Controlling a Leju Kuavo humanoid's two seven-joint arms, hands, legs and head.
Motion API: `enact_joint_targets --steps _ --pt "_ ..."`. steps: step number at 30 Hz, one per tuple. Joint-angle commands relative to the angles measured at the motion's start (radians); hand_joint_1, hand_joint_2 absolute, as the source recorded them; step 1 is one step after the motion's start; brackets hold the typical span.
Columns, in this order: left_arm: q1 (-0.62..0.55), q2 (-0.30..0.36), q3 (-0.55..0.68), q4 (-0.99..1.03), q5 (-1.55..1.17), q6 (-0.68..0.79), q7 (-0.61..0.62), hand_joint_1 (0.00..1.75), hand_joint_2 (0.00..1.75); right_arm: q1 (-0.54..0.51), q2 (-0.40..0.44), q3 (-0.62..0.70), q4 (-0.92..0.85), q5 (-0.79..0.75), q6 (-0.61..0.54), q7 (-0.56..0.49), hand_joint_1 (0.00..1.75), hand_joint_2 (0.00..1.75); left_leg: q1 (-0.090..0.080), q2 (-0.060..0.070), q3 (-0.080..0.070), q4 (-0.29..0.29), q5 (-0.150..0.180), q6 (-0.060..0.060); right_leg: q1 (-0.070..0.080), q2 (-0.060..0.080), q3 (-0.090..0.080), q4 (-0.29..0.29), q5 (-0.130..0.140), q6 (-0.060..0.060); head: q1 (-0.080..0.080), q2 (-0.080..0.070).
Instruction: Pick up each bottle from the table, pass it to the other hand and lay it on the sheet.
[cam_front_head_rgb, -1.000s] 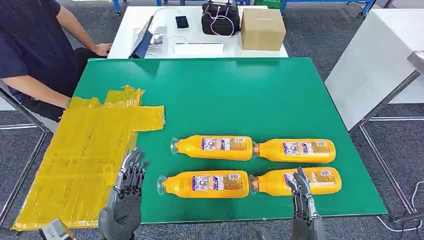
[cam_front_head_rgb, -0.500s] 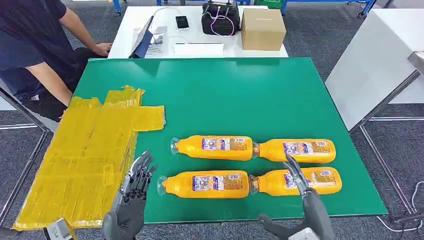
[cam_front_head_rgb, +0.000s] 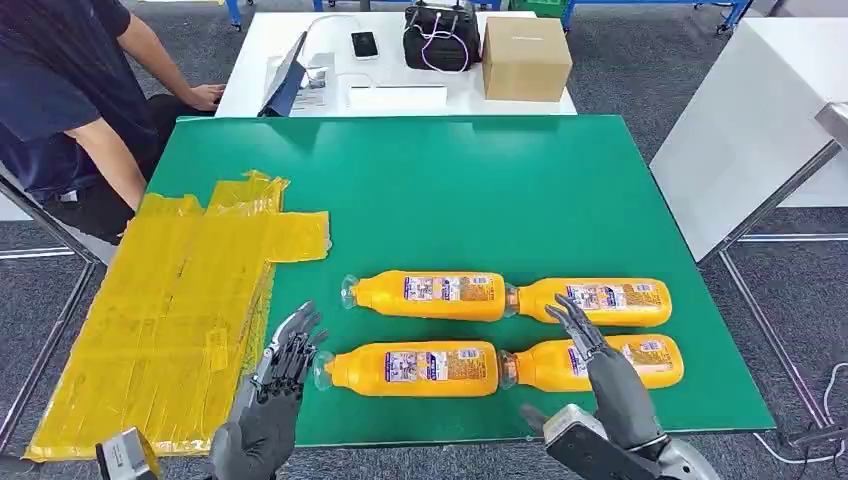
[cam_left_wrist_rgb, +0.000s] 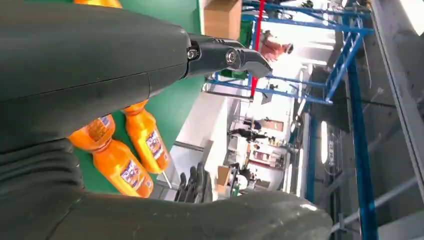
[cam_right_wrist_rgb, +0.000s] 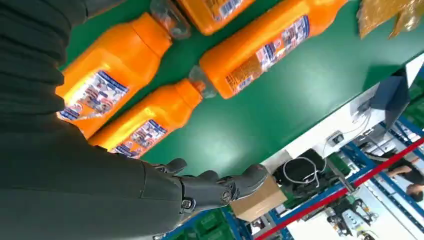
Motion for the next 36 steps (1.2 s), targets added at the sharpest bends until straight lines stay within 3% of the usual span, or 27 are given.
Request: enact_joint_targets --steps 1,19,20,21,23,25,28,31,34,35,36 --pt "-0.042 -0.020 0.032 0.071 0.003 -0.012 0.006 0.00 0.00 -0.054 0.053 -0.018 0.094 0.005 0.014 0.007 0.00 1.75 0.000 0.001 0.004 -0.002 0.000 -0.001 0.000 0.001 0.003 -0.002 0.000 -0.001 0.000 0.000" --pt "-0.042 -0.020 0.032 0.071 0.003 -0.012 0.006 0.00 0.00 -0.054 0.053 -0.018 0.094 0.005 0.014 0.007 0.00 1.75 0.000 0.001 0.002 -0.001 0.000 -0.001 0.000 0.001 0.002 -0.001 0.000 0.000 0.000 0.000" --pt "-0.040 -0.012 0.039 0.071 -0.098 0.064 0.011 0.00 0.00 -0.025 0.141 -0.085 0.060 0.049 -0.112 -0.115 0.00 1.75 0.000 0.001 0.003 -0.001 -0.001 -0.001 0.000 0.001 0.003 -0.001 0.000 0.000 0.000 0.000" --pt "-0.011 0.023 0.054 0.095 -0.144 0.088 -0.017 0.00 0.00 0.078 0.169 -0.093 0.013 0.085 -0.306 -0.179 0.00 0.00 0.000 0.000 0.002 -0.001 0.000 -0.001 0.000 0.000 0.002 -0.001 0.000 -0.001 0.000 0.000" --pt "0.021 0.036 0.127 0.115 -0.167 0.074 -0.090 0.00 0.00 0.152 0.138 -0.072 -0.058 0.045 -0.417 -0.226 0.00 0.00 0.000 -0.003 0.006 -0.003 -0.001 -0.002 0.000 -0.004 0.007 -0.002 -0.003 -0.002 0.000 0.000" --pt "0.032 0.014 0.171 0.098 -0.172 0.060 -0.094 0.00 0.00 0.173 0.119 -0.054 -0.095 0.028 -0.474 -0.252 0.00 0.00 0.000 -0.003 0.005 -0.002 -0.001 -0.002 0.000 -0.004 0.005 -0.001 -0.003 -0.001 0.001 0.000" --pt "0.004 -0.025 0.187 0.064 -0.182 0.027 -0.059 0.00 0.00 0.185 0.130 -0.038 -0.170 -0.014 -0.643 -0.376 0.00 0.00 0.000 -0.001 0.003 0.000 -0.002 -0.002 0.000 0.001 0.003 0.000 -0.003 -0.001 0.000 0.000" --pt "-0.036 -0.048 0.187 0.036 -0.183 0.048 -0.039 0.00 0.00 0.154 0.159 -0.058 -0.221 -0.181 -0.640 -0.499 0.00 0.00 0.000 -0.002 0.004 0.001 -0.004 -0.002 0.000 -0.001 0.004 0.002 -0.005 -0.001 0.000 0.000" --pt "-0.042 -0.055 0.199 0.022 -0.201 0.080 0.000 0.00 0.00 0.140 0.129 -0.061 -0.202 -0.194 -0.585 -0.455 0.00 0.00 0.000 -0.001 0.000 0.001 -0.002 -0.002 0.000 0.000 -0.009 0.001 -0.002 -0.002 0.000 0.000" --pt "-0.051 -0.046 0.200 0.054 -0.310 0.114 0.070 0.00 0.00 0.170 0.126 -0.049 -0.172 -0.222 -0.515 -0.330 0.00 1.75 0.000 -0.001 0.001 0.001 -0.003 -0.002 0.000 0.000 -0.008 0.001 -0.003 -0.002 0.000 0.000" --pt "-0.070 -0.060 0.196 0.120 -0.324 0.119 0.068 0.00 0.00 0.203 0.132 -0.027 -0.130 -0.211 -0.525 -0.335 0.00 1.75 -0.001 0.000 0.003 0.000 -0.003 -0.002 -0.001 0.001 -0.007 0.001 -0.003 -0.002 0.000 0.000"
